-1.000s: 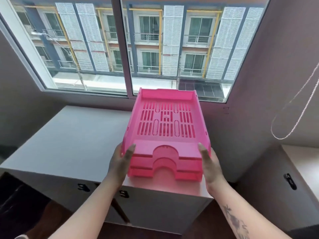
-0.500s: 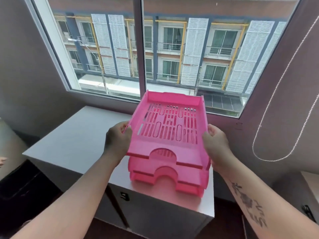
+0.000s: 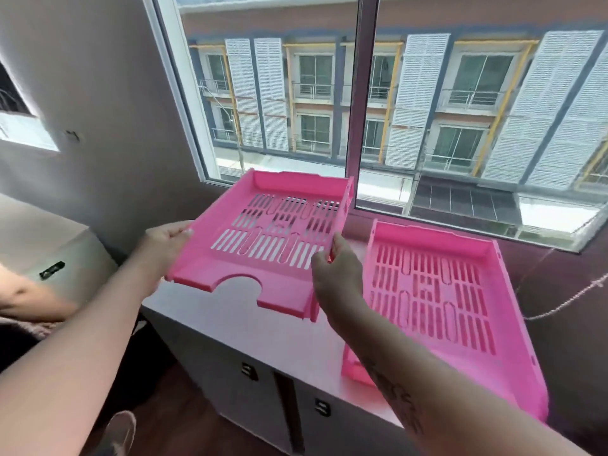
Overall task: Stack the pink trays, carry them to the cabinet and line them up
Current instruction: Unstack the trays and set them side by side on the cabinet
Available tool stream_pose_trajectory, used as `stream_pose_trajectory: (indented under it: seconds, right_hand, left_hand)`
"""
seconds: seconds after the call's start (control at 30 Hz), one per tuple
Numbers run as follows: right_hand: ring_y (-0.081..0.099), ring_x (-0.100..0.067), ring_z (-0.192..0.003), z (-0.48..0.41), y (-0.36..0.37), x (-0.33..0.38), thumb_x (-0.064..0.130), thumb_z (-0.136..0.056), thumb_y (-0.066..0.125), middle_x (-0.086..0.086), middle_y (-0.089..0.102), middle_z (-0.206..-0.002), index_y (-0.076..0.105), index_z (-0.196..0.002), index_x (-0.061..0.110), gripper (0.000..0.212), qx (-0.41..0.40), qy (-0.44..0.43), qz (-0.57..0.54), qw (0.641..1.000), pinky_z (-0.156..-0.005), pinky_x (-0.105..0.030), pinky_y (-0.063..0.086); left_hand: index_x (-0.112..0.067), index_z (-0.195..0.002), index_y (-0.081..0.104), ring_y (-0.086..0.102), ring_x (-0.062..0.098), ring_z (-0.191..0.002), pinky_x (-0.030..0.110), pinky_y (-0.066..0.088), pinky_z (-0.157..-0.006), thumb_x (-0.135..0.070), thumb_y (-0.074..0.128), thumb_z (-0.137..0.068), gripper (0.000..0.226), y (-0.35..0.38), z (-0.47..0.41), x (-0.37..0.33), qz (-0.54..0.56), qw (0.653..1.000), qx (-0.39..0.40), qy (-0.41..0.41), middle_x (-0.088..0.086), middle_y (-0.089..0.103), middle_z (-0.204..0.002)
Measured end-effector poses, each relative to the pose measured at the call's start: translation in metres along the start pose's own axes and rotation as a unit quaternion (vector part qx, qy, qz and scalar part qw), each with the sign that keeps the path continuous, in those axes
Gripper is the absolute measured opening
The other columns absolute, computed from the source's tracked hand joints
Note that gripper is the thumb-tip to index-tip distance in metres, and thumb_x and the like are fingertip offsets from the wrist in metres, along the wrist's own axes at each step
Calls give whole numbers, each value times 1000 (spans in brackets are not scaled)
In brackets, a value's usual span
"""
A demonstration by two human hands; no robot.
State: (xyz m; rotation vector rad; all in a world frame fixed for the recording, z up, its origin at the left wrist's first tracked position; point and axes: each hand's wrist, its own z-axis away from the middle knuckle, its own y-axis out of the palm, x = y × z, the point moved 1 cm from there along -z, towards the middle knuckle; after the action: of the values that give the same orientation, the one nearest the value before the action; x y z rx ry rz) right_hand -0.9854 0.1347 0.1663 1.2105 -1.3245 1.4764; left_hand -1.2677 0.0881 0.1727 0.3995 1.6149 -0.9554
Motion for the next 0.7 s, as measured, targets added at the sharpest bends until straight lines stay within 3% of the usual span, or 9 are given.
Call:
stream_pose_trajectory:
  seconds: [0.1, 0.23, 0.43, 0.57, 0.7]
  right_hand:
    - [69, -32, -77, -13, 58, -8, 26, -81, 37, -5, 70, -90, 51, -126, 26, 48, -15, 27, 8, 999, -68, -54, 58]
    - [69, -26, -80, -34, 112, -30, 28, -82, 36, -3, 70, -91, 48, -135, 28, 54, -18, 67, 22, 997, -71, -51, 59]
    - [67, -34, -82, -51, 157, -62, 17, -89, 39, -15, 70, -94, 51, -122, 33, 39, -26, 92, 67, 993, -71, -54, 56]
    - [62, -38, -113, -51, 165, -72, 14, -95, 41, -15, 66, -124, 38, -150, 27, 56, -5, 130, 94, 987, -98, -52, 49]
    - [48, -25, -137, -54, 155, -66, 21, -97, 46, 0, 47, -151, 26, -157, 24, 63, 28, 125, 120, 984, -110, -38, 41]
  left_hand:
    - [-28, -118, 70, 63, 24, -79, 39, 49, -73, -18, 54, -99, 26, -19, -52, 25, -6, 1000, -7, -21, 9, 70, -107]
    - [-14, -126, 68, 62, 23, -89, 35, 49, -79, -13, 53, -100, 30, -24, -103, 61, -3, 999, 15, -47, 14, 70, -117]
    - [-11, -133, 62, 59, 20, -98, 30, 44, -83, -10, 49, -101, 34, -18, -137, 105, -10, 996, 53, -73, 7, 66, -118]
    - [-8, -135, 60, 57, 18, -112, 30, 43, -97, -8, 49, -101, 36, -16, -139, 132, -42, 992, 81, -88, 9, 64, -130]
    - [-6, -133, 61, 59, 25, -122, 32, 43, -99, -15, 56, -97, 37, -18, -140, 134, -103, 990, 67, -64, 12, 65, -132]
